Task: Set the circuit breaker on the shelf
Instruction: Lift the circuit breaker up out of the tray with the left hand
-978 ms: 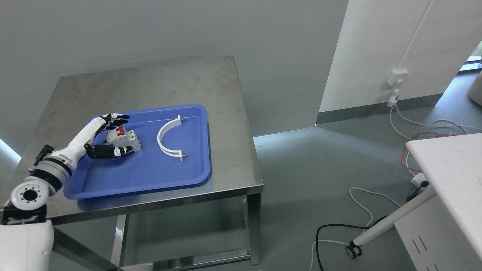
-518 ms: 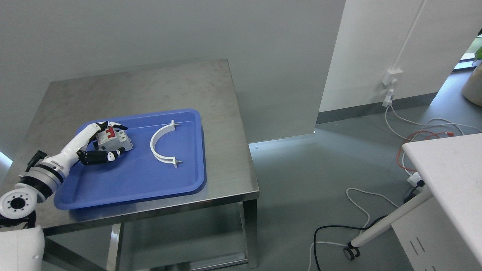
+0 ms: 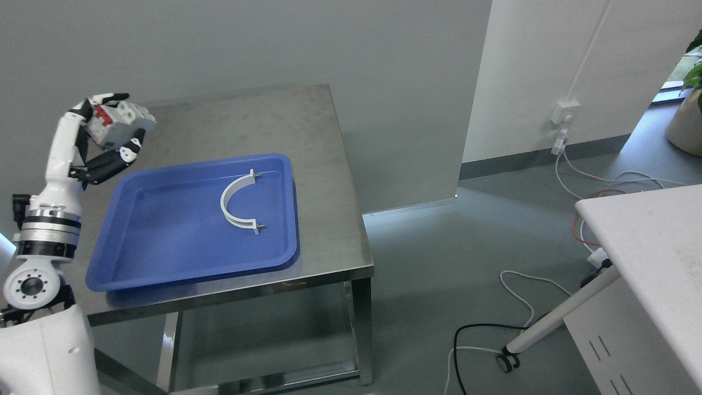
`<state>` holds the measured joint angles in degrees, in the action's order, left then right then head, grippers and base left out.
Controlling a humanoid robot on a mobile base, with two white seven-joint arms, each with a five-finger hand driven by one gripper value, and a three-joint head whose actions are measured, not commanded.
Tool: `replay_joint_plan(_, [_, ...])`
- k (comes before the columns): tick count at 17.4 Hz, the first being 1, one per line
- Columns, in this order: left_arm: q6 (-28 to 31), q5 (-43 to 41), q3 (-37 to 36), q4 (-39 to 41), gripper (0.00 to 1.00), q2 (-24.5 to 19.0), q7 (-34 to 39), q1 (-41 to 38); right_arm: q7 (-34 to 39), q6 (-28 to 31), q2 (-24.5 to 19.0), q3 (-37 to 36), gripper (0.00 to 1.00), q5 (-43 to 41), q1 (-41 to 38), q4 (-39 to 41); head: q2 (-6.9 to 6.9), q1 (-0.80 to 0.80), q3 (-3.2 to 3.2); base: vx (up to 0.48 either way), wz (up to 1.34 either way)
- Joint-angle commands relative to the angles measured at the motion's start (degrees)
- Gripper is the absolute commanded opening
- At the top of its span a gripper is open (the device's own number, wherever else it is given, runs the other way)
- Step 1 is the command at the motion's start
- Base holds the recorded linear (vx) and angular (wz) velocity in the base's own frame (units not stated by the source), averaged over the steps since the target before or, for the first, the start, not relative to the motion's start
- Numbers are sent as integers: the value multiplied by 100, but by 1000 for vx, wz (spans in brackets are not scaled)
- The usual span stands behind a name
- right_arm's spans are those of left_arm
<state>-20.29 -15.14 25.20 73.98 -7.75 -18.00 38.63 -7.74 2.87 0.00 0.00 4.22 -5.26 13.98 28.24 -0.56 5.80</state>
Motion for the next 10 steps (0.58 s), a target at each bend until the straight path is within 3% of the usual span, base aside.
replay_joint_plan(1, [-98, 397, 407, 678, 3, 675, 579, -425, -8, 170, 100, 114, 100, -9, -2, 0, 0, 0, 0, -151, -45])
replay_joint_plan(10, [-45, 397, 548, 943, 3, 675, 605, -506, -8, 170, 100, 114, 100, 0, -2, 0, 0, 0, 0, -309, -131])
